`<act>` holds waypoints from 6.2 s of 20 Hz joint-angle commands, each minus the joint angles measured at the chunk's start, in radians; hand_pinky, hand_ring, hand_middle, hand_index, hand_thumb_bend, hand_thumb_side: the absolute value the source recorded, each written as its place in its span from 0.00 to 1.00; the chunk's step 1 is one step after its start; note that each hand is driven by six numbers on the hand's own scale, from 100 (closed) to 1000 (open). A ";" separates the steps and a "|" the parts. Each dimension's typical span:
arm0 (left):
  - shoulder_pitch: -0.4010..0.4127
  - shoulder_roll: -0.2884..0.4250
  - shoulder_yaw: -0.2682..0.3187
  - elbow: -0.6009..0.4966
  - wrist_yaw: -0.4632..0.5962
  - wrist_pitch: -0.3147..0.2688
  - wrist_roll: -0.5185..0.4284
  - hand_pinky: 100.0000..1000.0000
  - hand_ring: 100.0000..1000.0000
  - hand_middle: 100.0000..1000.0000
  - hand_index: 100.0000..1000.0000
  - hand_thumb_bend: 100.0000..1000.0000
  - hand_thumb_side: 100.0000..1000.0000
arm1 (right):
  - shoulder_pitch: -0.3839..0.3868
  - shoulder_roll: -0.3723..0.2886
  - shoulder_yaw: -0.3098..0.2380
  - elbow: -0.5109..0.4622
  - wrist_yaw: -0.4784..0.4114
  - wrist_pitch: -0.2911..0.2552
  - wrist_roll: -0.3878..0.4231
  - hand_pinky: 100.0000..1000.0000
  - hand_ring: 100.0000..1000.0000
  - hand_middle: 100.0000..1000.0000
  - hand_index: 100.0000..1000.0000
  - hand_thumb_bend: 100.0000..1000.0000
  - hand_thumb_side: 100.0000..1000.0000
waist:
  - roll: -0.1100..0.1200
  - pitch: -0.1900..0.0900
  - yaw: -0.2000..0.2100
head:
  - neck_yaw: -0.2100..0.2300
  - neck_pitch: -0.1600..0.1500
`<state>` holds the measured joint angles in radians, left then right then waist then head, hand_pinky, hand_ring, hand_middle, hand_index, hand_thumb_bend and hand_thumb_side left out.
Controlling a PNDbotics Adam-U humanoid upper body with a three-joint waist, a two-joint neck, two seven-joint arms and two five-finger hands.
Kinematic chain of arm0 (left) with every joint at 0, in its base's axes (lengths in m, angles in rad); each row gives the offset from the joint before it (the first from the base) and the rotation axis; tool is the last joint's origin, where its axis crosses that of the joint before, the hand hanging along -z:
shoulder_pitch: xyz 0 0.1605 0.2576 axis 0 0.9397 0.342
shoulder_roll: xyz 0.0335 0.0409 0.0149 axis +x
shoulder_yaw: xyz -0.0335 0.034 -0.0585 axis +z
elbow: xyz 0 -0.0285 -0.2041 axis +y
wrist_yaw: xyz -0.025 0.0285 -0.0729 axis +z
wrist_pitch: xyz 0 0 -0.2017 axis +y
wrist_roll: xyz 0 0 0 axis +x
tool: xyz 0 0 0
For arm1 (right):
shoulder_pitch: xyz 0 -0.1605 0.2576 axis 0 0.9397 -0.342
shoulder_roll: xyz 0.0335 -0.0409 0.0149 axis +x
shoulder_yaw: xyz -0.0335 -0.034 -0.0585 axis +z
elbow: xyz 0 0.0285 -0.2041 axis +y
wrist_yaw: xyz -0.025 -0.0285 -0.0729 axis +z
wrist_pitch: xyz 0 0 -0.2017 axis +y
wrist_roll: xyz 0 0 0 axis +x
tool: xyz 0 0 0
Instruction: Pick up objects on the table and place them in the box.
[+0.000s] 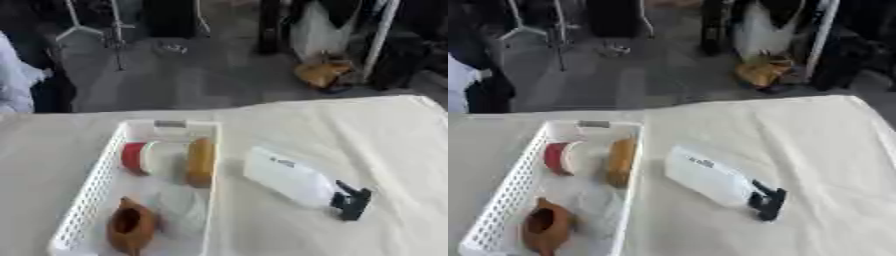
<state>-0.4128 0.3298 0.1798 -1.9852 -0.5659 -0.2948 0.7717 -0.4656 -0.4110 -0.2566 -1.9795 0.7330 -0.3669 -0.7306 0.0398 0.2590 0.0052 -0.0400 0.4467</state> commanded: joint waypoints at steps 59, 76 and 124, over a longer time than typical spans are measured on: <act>0.000 0.030 -0.020 -0.015 0.026 -0.003 -0.037 0.93 0.92 0.89 0.95 0.00 1.00 | -0.803 -0.100 0.599 1.111 0.046 0.163 1.350 0.85 0.98 0.91 1.00 0.27 1.00 | -0.040 -0.065 0.033 | -0.040 0.031; -0.003 0.026 -0.020 -0.015 0.030 0.000 -0.045 0.93 0.92 0.88 0.92 0.00 1.00 | -0.773 -0.072 0.583 1.324 0.130 0.084 1.454 0.96 1.00 0.95 1.00 0.72 0.93 | -0.036 -0.061 0.033 | -0.035 0.036; 0.003 0.014 -0.018 -0.015 0.031 0.006 -0.054 0.92 0.92 0.86 0.90 0.00 1.00 | -0.668 -0.116 0.718 1.134 0.104 0.276 1.570 0.94 1.00 0.94 1.00 0.74 0.91 | -0.043 -0.055 0.018 | -0.029 0.042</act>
<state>-0.4034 0.3348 0.1593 -1.9852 -0.5389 -0.2893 0.7175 -1.1160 -0.5152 0.4677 -0.8451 0.8262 -0.0894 0.8444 -0.0035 0.2180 0.0225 -0.0663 0.4891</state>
